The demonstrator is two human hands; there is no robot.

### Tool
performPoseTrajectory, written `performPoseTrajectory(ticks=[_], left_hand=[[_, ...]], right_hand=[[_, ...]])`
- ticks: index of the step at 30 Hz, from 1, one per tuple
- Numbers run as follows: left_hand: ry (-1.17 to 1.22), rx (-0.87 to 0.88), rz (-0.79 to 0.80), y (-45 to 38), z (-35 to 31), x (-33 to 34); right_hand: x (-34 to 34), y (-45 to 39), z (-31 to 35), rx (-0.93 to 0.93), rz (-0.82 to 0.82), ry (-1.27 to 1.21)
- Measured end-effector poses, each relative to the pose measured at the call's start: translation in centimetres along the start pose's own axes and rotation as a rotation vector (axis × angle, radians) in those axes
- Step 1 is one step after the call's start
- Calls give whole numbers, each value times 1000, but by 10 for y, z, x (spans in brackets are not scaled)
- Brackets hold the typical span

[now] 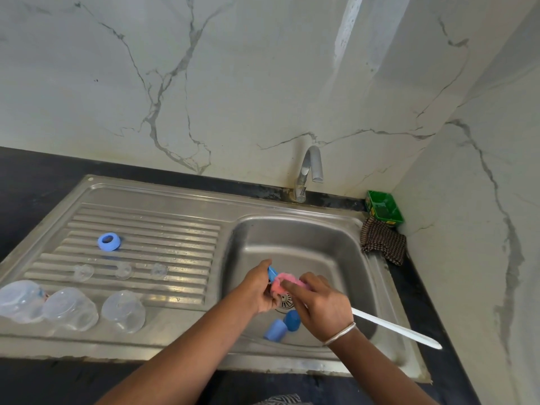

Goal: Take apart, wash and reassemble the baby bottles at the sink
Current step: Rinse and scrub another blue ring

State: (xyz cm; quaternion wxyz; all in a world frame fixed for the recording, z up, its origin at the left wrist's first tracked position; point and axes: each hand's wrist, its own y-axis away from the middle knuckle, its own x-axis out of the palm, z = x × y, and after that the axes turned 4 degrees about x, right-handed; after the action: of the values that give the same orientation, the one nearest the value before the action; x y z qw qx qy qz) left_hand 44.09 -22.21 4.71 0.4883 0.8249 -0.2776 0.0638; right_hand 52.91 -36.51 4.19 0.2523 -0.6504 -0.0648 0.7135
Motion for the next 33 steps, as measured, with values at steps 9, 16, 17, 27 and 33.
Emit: performPoseTrajectory(ticks=[9,16,17,27,33], left_hand=[[-272,246,-112,-17,15,-7],[-228,291,-48,-13,27,-4],[-227,308,-57,-12,27,-3],[-120,325,-186,-19,19,-8],[-49,277,-110,-12,13,-4]], right_hand=[[-2,1,-23,388,174,-180],[6,-35,-19,750,318,-598],[8,-37,-16,744,344,-600],[3,-20,19,728,310,-647],[3,-17,19,619,198,-470]])
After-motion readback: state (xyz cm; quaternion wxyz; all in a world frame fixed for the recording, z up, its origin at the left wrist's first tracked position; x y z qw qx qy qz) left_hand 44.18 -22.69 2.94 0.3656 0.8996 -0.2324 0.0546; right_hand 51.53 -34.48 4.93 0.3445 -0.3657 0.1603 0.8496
